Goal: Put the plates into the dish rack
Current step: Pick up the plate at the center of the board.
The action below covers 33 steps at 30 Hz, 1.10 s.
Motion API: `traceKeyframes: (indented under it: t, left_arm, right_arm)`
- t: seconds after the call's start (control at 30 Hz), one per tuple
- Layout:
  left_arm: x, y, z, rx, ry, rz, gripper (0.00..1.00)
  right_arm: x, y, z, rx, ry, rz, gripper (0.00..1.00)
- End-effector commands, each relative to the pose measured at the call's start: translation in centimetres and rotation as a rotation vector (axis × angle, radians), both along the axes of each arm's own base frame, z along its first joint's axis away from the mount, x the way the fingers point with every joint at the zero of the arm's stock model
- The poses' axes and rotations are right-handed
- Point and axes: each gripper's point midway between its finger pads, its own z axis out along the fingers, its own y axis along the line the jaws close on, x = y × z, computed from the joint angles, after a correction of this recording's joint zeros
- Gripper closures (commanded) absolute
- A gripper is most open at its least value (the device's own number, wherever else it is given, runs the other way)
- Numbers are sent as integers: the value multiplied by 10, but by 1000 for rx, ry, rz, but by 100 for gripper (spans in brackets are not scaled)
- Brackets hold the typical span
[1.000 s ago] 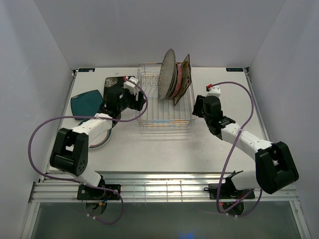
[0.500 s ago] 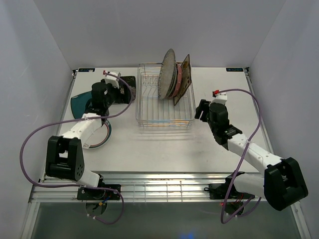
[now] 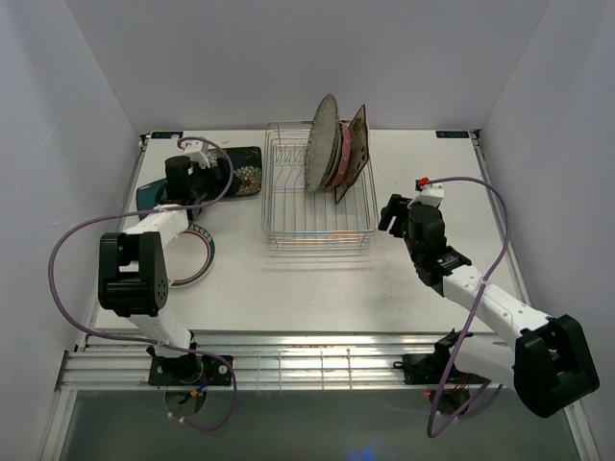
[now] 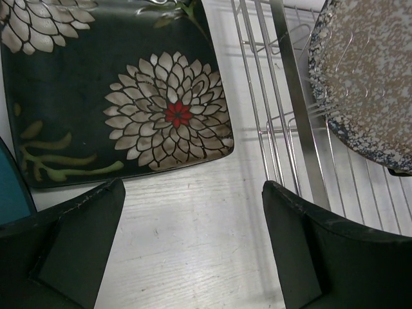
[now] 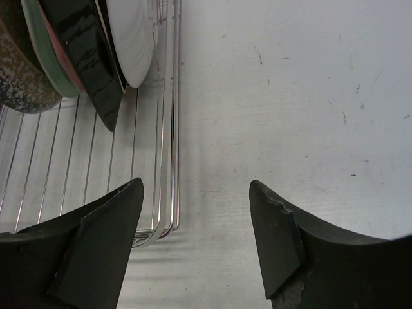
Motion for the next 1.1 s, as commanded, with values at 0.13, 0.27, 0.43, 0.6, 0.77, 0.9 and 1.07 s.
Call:
traceKeyframes:
  t: [0.13,0.27,0.43,0.6,0.77,0.9,1.07]
  left_arm:
    - [9,14,20,149,-110,6,2]
    - [-2,20,27,355,-201,-100,2]
    - [-22,18,31,531,-354,-216,2]
    - [-41,7,10,727,-486,-412,2]
    - [-35,20,1,837,-515,-460,2]
    - [-44,22,0,978,-630,-479,2]
    - [-49,24,-9,1079,-680,-496,2]
  right_arm:
    - [6,-1,15,29,-56,-20,27]
    - [8,0,14,29,-55,-16,27]
    - [9,4,11,25,-47,-1,27]
    - [11,5,10,18,-42,3,27]
    - [9,6,12,29,-53,10,27]
    - [7,4,13,35,-59,7,26]
    - [7,6,13,48,-60,10,26]
